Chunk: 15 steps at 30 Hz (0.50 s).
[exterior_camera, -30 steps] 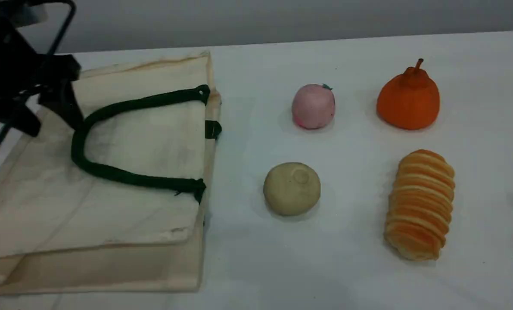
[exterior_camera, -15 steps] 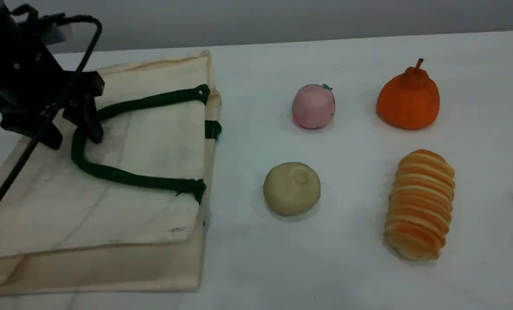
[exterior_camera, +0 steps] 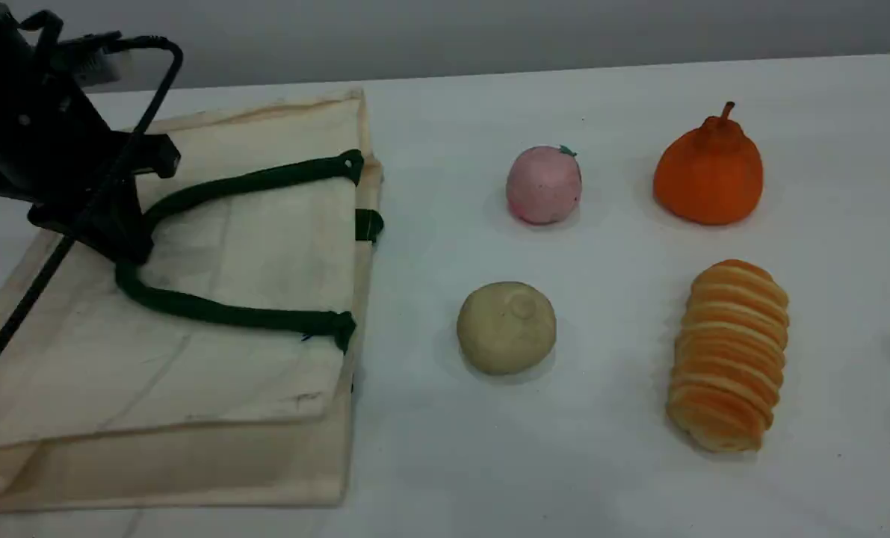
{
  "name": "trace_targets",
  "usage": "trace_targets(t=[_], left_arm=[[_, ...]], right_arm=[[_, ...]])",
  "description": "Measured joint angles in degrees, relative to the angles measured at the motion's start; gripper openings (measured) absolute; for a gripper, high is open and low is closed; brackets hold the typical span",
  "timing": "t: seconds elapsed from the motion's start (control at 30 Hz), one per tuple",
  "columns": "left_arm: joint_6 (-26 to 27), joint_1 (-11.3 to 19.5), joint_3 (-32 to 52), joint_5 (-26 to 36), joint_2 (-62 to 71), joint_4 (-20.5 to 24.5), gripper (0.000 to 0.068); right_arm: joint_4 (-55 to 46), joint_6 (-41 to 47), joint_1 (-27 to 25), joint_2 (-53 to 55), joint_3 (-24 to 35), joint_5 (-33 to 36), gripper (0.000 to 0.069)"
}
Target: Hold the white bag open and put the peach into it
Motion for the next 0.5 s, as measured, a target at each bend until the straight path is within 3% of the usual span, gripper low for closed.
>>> trace_targets(t=[0.2,0.5], left_arm=[[3.26,0.00,-4.65,7.39,0.00,0.04,0.0094],[14.86,0.00,-18.90,31.52,-0.19,0.28,0.0094]], right_arm=[[-0.06,0.00,0.00,0.00,0.00,0.00,0.0548],[-0.06,-0.30,0.00,0.95,0.00,-0.09,0.0548]])
